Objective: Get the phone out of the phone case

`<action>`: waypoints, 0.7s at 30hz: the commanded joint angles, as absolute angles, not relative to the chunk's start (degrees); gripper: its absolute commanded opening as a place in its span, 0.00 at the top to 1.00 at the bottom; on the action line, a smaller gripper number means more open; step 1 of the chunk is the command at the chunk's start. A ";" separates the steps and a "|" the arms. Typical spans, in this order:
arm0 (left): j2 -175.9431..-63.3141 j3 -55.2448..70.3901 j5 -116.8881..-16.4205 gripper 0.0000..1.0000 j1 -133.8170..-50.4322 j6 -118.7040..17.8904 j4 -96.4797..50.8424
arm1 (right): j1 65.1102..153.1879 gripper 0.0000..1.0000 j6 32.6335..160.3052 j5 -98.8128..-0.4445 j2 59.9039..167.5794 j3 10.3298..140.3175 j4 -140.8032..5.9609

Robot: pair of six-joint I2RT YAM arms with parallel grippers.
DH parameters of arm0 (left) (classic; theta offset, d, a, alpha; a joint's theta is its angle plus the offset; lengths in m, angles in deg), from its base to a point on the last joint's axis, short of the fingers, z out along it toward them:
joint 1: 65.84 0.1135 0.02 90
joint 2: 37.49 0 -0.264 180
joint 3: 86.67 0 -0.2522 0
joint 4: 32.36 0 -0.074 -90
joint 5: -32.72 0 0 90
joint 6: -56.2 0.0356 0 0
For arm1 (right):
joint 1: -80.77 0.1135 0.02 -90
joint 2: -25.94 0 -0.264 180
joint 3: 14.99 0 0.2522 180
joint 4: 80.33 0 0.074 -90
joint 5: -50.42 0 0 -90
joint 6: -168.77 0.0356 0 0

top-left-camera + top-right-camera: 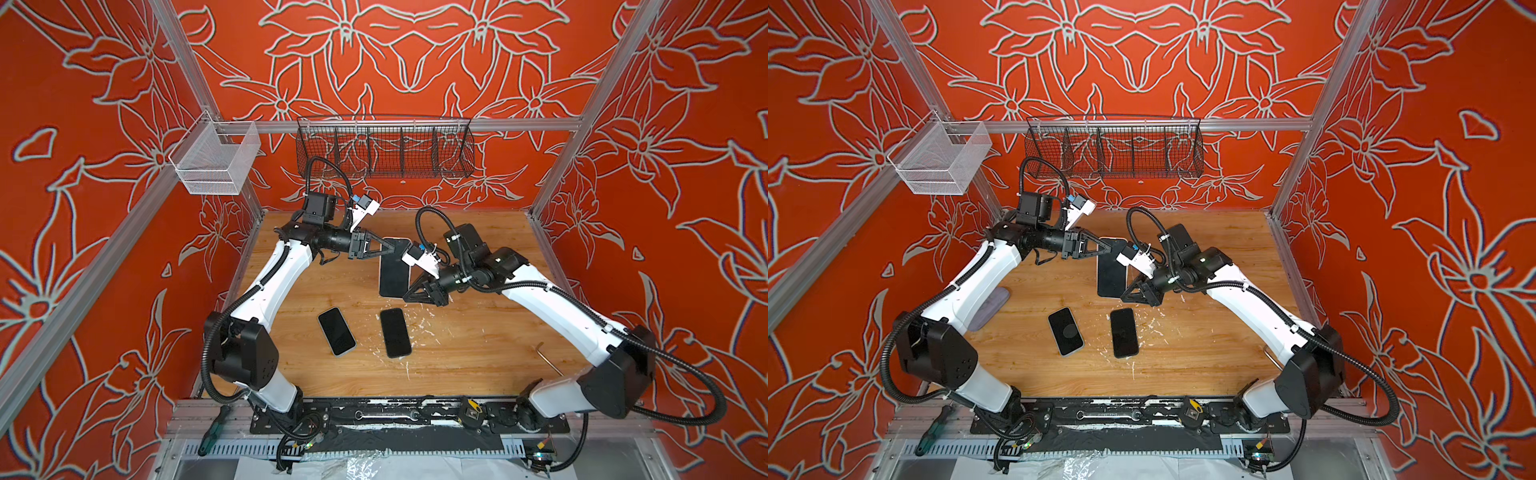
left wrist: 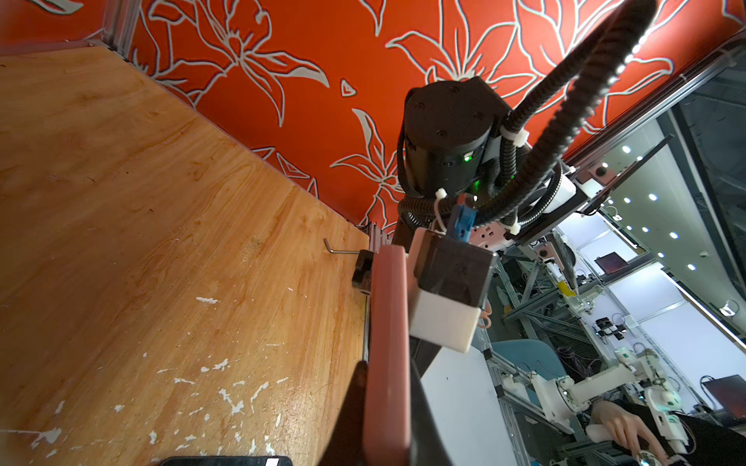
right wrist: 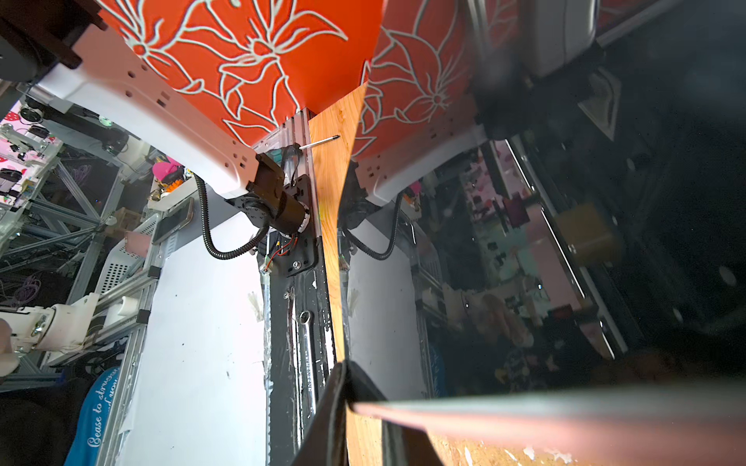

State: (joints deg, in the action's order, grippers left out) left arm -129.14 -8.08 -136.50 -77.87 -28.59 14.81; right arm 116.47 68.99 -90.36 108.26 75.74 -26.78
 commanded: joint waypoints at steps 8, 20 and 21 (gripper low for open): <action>-135.33 -11.31 -135.77 1.00 -82.43 -33.35 9.19 | 121.84 0.88 67.97 -94.67 104.30 77.23 -33.26; -135.84 -10.17 -135.86 1.00 -83.49 -41.75 0.78 | 122.86 0.90 66.54 -89.63 101.33 75.78 -33.78; -135.71 -10.16 -135.93 1.00 -83.63 -42.22 0.57 | 122.88 0.90 66.61 -89.06 101.03 75.48 -34.03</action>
State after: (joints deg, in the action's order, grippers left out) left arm -134.41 -10.86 -143.34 -82.59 -40.85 4.78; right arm 120.40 71.20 -86.67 103.67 75.08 -25.60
